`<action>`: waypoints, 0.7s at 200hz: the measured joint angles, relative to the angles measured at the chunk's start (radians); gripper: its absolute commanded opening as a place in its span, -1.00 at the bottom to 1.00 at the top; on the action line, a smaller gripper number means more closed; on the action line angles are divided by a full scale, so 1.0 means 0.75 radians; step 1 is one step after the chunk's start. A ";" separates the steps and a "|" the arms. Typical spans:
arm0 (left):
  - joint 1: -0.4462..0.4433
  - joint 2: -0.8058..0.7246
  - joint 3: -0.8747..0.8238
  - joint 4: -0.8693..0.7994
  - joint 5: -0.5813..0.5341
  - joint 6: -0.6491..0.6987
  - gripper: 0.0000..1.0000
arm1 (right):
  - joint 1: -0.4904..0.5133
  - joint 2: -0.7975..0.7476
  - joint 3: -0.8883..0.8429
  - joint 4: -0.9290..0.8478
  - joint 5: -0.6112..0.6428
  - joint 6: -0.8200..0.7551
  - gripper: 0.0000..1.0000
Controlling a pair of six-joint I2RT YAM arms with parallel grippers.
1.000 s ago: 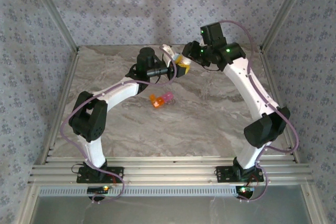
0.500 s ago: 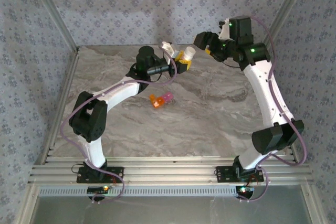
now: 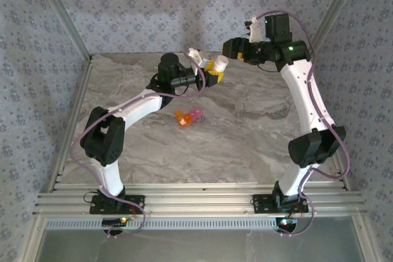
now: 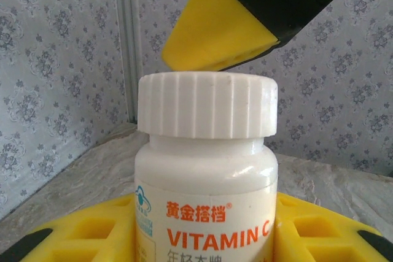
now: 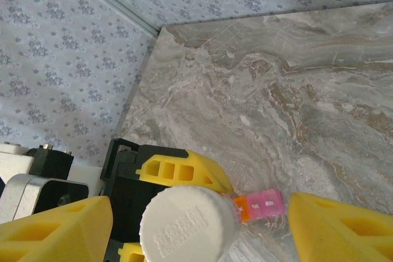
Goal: Sort the pills into containers
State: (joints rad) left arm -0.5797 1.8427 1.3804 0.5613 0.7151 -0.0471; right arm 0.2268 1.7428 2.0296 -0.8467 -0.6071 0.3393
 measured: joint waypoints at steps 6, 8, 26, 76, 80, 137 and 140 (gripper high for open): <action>0.000 0.000 0.000 0.000 0.002 -0.001 -1.00 | 0.006 0.005 0.007 -0.006 -0.001 -0.010 0.51; 0.000 0.000 0.000 0.001 0.003 -0.001 -1.00 | 0.007 0.006 0.008 -0.006 -0.001 -0.011 0.50; 0.000 0.000 0.001 0.000 0.005 -0.001 -1.00 | 0.026 0.015 0.013 -0.018 -0.005 -0.026 0.46; 0.000 0.000 0.001 0.000 0.009 -0.004 -1.00 | 0.049 0.047 0.013 -0.054 -0.009 -0.036 0.28; 0.000 0.000 0.001 0.000 0.009 -0.005 -1.00 | 0.049 0.049 0.013 -0.058 -0.009 -0.038 0.24; 0.000 0.000 0.001 -0.027 0.009 -0.005 -1.00 | 0.067 0.057 0.014 -0.073 0.007 -0.043 -0.23; 0.000 0.000 0.001 -0.030 0.009 -0.005 -1.00 | 0.069 0.057 0.013 -0.072 0.013 -0.042 -0.23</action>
State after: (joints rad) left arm -0.5797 1.8427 1.3808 0.5388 0.7216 -0.0509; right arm 0.2783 1.7855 2.0392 -0.9009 -0.5976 0.3077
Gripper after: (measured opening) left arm 0.427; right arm 0.405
